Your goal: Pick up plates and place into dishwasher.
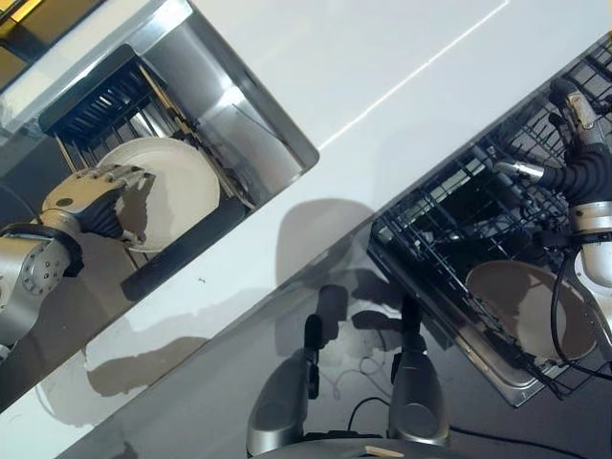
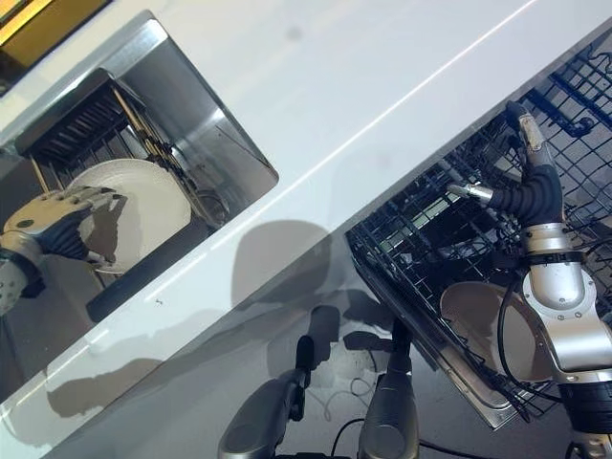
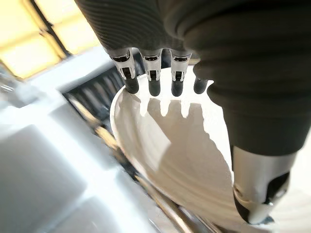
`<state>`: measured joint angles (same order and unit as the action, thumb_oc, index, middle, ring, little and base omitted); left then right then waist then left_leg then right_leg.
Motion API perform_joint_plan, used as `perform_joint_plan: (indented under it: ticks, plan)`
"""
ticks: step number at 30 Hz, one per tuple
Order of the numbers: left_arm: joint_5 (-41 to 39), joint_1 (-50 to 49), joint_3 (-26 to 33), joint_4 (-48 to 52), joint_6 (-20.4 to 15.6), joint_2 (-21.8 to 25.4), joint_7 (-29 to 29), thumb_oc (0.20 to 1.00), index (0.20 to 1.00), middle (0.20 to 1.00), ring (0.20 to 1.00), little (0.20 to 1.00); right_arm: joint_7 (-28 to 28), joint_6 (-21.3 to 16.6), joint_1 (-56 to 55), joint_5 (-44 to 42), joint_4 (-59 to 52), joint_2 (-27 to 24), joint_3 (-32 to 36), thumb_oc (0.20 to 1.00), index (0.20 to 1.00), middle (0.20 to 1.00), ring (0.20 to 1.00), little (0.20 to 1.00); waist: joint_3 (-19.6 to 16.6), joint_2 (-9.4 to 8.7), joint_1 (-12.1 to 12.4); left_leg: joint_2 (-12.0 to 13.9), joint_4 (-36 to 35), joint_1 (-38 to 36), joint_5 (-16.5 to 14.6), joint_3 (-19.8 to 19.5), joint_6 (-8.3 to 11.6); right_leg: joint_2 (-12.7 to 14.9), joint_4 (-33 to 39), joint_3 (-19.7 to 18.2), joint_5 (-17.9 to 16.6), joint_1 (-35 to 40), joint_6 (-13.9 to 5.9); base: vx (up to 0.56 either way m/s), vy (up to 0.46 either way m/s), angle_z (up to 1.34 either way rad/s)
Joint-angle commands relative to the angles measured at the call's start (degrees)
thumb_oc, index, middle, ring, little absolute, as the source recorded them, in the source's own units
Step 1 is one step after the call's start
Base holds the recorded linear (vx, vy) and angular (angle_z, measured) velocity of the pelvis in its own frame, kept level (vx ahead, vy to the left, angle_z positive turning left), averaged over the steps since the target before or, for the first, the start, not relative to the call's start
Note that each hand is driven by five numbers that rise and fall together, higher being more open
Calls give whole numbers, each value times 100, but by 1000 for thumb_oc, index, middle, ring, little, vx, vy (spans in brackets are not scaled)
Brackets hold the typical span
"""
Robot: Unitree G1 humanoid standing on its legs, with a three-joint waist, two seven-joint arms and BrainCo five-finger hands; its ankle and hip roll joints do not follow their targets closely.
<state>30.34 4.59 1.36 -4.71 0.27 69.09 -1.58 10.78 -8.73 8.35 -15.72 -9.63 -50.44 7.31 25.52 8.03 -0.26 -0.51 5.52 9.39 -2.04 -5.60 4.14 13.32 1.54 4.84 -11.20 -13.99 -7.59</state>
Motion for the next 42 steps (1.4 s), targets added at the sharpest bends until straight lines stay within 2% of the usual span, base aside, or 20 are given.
perform_joint_plan:
  ticks: [1, 3, 5, 9, 16, 24, 31, 42]
  plan:
    - [-57, -475, 774, -694, 681, 75, 1251, 1000, 1000, 1000, 1000, 1000, -157, -217, 15, 170, -322, -97, 167, 1000, 1000, 1000, 1000, 1000, -400, -152, 337, -28, -188, 299, 491, -147, -90, 367, -809, -221, 722, 165, -304, 0, 0, 0]
    - [-141, -425, 842, -918, 790, -168, 1771, 1000, 1000, 1000, 1000, 1000, -138, -196, 19, 240, -349, 6, 111, 1000, 1000, 1000, 1000, 1000, -412, -199, 336, -11, -201, 298, 498, -138, -91, 352, -816, -218, 745, 160, -304, 0, 0, 0]
    - [-85, -301, 860, -1118, 865, -382, 2038, 1000, 1000, 1000, 1000, 1000, -136, -198, 44, 326, -359, 125, 74, 1000, 1000, 1000, 1000, 1000, -400, -241, 333, 0, -206, 307, 499, -140, -87, 334, -826, -221, 754, 138, -299, 0, 0, 0]
    - [30, -53, 824, -1282, 1016, -612, 2188, 1000, 1000, 1000, 1000, 1000, -91, -74, 143, 396, -450, 240, -19, 1000, 1000, 1000, 1000, 1000, -371, -328, 307, 23, -202, 352, 507, -119, -86, 298, -869, -244, 740, 46, -298, -4, -18, -2]
    - [-192, 607, 456, -1666, 1366, -682, 2484, 1000, 1000, 1000, 1000, 1000, -165, 2, 401, 385, -446, 190, -132, 1000, 1000, 1000, 1000, 1000, -215, -423, 134, 33, -89, 505, 523, -27, -85, 234, -997, -393, 701, -208, -299, -5, 23, -3]
    - [-107, 1384, -145, -1855, 1168, -659, 2316, 1000, 1000, 1000, 1000, 1000, -9, 103, 658, 444, -499, 269, -367, 1000, 1000, 1000, 1000, 1000, -13, -585, 36, 31, 29, 700, 535, 66, -114, 195, -1053, -475, 558, -432, -282, -2, -13, 0]
    - [-169, 1449, -177, -1824, 969, -635, 2272, 1000, 1000, 1000, 1000, 1000, 25, 37, 562, 492, -488, 314, -301, 1000, 1000, 1000, 1000, 1000, 13, -542, 20, -3, 28, 708, 538, 99, -127, 239, -1045, -473, 502, -467, -271, -1, -1, 0]
    - [-225, 970, 79, -1610, 905, -785, 2042, 1000, 1000, 1000, 1000, 1000, -176, -33, 389, 385, -464, 155, -54, 1000, 1000, 1000, 1000, 1000, -120, -342, -22, -40, -111, 568, 562, 111, -114, 295, -992, -495, 538, -406, -276, -1, 19, -2]
